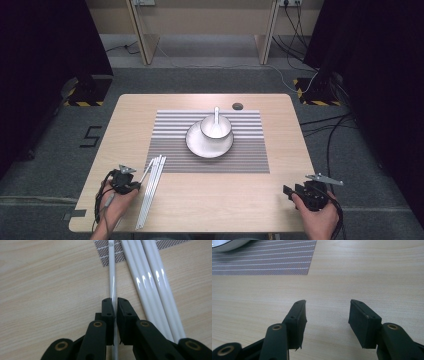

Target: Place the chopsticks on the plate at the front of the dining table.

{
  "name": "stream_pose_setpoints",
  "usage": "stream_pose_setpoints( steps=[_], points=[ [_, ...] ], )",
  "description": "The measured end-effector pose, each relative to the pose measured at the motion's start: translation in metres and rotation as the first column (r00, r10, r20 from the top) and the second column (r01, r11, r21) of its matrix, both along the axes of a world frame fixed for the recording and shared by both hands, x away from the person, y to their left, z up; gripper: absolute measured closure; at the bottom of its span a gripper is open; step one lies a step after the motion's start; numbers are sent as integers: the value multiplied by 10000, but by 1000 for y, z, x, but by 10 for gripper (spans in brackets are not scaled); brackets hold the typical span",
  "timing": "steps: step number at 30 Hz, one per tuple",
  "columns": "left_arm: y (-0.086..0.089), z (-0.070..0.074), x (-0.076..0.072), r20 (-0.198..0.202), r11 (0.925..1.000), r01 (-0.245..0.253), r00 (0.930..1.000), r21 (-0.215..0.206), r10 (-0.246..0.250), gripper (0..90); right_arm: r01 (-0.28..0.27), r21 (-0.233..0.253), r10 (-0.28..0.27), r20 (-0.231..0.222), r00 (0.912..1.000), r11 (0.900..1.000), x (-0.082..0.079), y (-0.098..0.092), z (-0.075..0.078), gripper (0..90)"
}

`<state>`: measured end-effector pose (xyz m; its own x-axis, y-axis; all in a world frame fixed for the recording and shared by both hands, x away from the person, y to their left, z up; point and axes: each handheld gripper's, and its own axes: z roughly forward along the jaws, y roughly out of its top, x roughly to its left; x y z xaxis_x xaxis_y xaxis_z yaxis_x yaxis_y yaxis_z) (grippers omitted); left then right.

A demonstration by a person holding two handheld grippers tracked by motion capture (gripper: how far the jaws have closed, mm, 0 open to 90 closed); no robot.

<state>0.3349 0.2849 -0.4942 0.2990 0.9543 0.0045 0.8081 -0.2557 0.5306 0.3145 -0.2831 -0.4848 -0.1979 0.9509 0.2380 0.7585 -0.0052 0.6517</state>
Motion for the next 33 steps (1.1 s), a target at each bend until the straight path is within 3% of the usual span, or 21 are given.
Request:
stream_pose_setpoints(
  steps=[14,22,26,31,33],
  points=[
    [32,3,-9,-459,9975,-652,9967,255,663,843,-84,-46,84,-13,10000,10000,1,1,-1,481],
    [36,12,-1,-746,9988,-320,9966,383,348,772,-100,-27,100,-59,9999,9999,1,2,-1,480],
    [35,17,11,-1572,9978,215,9875,632,-113,725,-121,-18,121,-79,9999,9999,1,2,-1,479],
    [31,18,24,-2655,9917,883,9622,933,-607,710,-115,4,115,-71,9999,9999,1,1,-1,478],
    [29,19,27,-2833,9898,1072,9559,934,-768,707,-134,-8,134,-40,9999,9999,1,0,-2,479]
  ],
)
